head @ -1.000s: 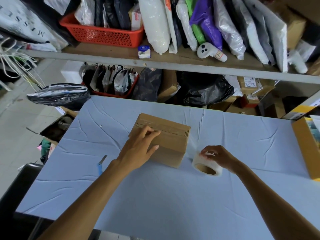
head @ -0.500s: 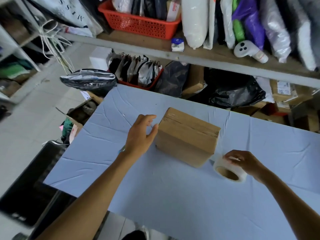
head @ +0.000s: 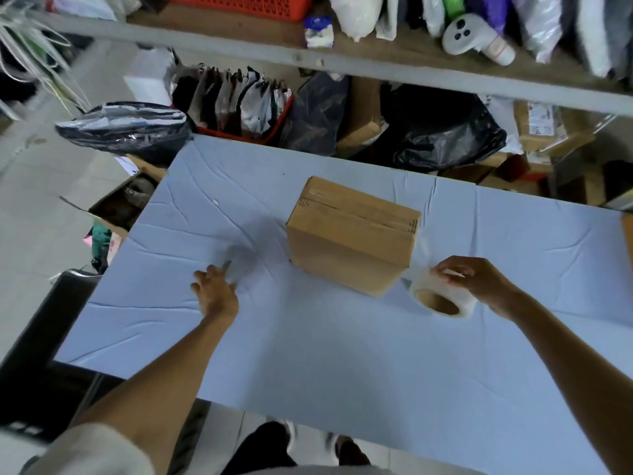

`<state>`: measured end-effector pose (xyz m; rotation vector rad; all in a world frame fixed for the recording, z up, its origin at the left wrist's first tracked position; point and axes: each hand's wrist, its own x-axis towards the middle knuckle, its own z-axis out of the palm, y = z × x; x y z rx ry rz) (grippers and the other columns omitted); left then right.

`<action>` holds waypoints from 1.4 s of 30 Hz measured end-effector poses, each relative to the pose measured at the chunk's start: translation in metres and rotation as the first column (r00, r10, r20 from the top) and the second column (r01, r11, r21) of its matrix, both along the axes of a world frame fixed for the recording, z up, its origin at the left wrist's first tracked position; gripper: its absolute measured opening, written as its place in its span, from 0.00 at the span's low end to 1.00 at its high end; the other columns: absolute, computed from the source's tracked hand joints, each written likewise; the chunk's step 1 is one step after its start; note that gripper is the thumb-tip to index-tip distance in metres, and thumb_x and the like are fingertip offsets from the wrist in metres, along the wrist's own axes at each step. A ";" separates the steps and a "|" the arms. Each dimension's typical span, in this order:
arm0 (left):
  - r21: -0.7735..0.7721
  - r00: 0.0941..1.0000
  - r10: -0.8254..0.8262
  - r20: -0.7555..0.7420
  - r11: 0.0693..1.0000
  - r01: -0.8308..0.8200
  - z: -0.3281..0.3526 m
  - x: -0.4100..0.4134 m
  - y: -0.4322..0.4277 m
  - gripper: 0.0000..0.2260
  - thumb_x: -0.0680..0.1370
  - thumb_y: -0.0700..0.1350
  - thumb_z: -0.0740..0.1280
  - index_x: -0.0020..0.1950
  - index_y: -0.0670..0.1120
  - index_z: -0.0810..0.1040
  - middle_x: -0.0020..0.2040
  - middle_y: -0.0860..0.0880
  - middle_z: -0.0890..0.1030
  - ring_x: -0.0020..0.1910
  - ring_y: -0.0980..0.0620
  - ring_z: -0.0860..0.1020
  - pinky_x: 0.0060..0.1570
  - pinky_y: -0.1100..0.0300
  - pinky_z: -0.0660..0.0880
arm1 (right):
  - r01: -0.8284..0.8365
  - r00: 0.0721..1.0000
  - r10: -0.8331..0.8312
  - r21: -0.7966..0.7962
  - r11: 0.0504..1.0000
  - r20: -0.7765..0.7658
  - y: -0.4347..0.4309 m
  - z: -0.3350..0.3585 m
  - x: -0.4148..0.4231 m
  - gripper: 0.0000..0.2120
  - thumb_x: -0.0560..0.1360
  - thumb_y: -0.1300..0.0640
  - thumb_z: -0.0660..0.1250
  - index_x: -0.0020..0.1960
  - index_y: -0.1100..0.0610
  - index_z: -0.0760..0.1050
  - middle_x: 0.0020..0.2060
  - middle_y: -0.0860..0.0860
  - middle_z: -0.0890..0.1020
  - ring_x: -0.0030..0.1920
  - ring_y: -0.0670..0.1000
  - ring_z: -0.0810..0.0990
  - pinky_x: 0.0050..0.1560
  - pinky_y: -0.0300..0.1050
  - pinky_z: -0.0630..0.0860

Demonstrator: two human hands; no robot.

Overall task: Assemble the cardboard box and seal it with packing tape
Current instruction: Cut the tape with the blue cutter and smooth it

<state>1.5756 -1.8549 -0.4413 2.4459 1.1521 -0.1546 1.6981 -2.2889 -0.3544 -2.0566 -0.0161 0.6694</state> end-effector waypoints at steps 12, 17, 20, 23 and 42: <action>-0.110 0.988 0.151 0.033 0.983 -0.146 0.004 0.008 0.002 0.22 0.74 0.40 0.71 0.61 0.33 0.66 0.61 0.31 0.69 0.59 0.30 0.70 0.62 0.42 0.67 | -0.030 0.999 0.030 0.017 0.999 -0.014 0.001 -0.001 0.002 0.08 0.73 0.71 0.68 0.50 0.62 0.81 0.50 0.56 0.84 0.55 0.53 0.80 0.55 0.43 0.71; -0.141 0.991 0.130 -0.011 0.981 -0.130 0.007 0.010 -0.003 0.19 0.75 0.40 0.68 0.62 0.34 0.66 0.60 0.32 0.71 0.60 0.31 0.72 0.62 0.42 0.69 | -0.038 0.999 0.038 0.001 0.999 -0.020 0.000 0.000 0.002 0.08 0.73 0.69 0.69 0.47 0.57 0.82 0.49 0.54 0.85 0.57 0.55 0.80 0.60 0.51 0.71; -0.158 0.994 0.106 0.038 0.983 -0.099 0.011 0.010 -0.008 0.16 0.76 0.37 0.65 0.61 0.34 0.66 0.59 0.31 0.74 0.59 0.31 0.73 0.59 0.42 0.69 | -0.042 0.999 0.042 0.002 0.999 -0.014 0.002 0.004 0.000 0.09 0.74 0.69 0.69 0.46 0.56 0.82 0.49 0.53 0.85 0.57 0.54 0.80 0.60 0.50 0.71; -0.238 0.978 0.164 0.129 0.962 -0.130 0.019 0.015 -0.013 0.12 0.76 0.38 0.62 0.58 0.36 0.71 0.54 0.33 0.78 0.54 0.33 0.77 0.54 0.45 0.73 | -0.055 0.998 0.055 -0.012 0.998 0.003 0.004 0.006 0.000 0.10 0.74 0.67 0.69 0.44 0.53 0.82 0.48 0.52 0.85 0.56 0.55 0.80 0.61 0.53 0.72; -0.140 0.623 -0.338 0.706 0.795 0.590 0.190 0.049 -0.224 0.13 0.80 0.48 0.63 0.36 0.46 0.70 0.29 0.55 0.71 0.29 0.57 0.70 0.29 0.68 0.64 | -0.019 0.999 0.019 0.028 0.999 -0.028 0.002 0.006 -0.003 0.08 0.74 0.64 0.69 0.43 0.52 0.82 0.50 0.58 0.83 0.56 0.60 0.79 0.53 0.46 0.72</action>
